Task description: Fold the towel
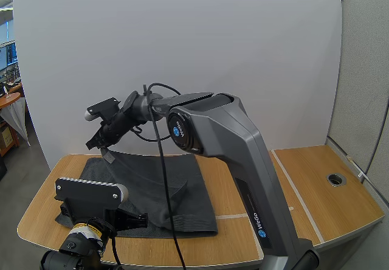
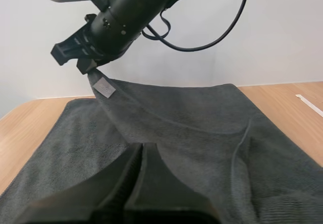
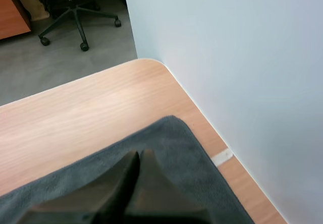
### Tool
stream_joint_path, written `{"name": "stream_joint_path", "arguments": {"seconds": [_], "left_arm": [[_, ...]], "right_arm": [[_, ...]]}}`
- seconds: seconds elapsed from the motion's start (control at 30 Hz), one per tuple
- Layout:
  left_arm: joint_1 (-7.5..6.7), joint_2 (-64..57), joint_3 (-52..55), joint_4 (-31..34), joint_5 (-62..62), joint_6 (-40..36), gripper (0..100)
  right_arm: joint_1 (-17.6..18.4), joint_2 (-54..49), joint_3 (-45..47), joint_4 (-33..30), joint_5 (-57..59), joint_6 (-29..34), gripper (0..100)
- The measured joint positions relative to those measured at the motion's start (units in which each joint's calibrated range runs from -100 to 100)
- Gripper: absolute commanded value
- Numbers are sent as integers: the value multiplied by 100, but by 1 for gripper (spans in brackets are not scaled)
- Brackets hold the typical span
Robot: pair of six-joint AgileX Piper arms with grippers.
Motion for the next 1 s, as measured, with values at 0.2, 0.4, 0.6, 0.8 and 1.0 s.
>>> {"name": "stream_joint_path", "arguments": {"seconds": [0.2,0.4,0.6,0.8,1.0], "left_arm": [[0,0,0,0,0,0,0],[0,0,0,0,0,0,0],[0,0,0,0,0,0,0],[0,0,0,0,0,0,0],[0,0,0,0,0,0,0]], "right_arm": [[145,131,-31,10,-982,-141,0],[187,417,-198,10,-1155,-143,0],[275,558,-252,18,-1892,-152,0],[324,626,-366,18,-2182,-161,0],[365,842,-472,18,-2595,-161,0]]}}
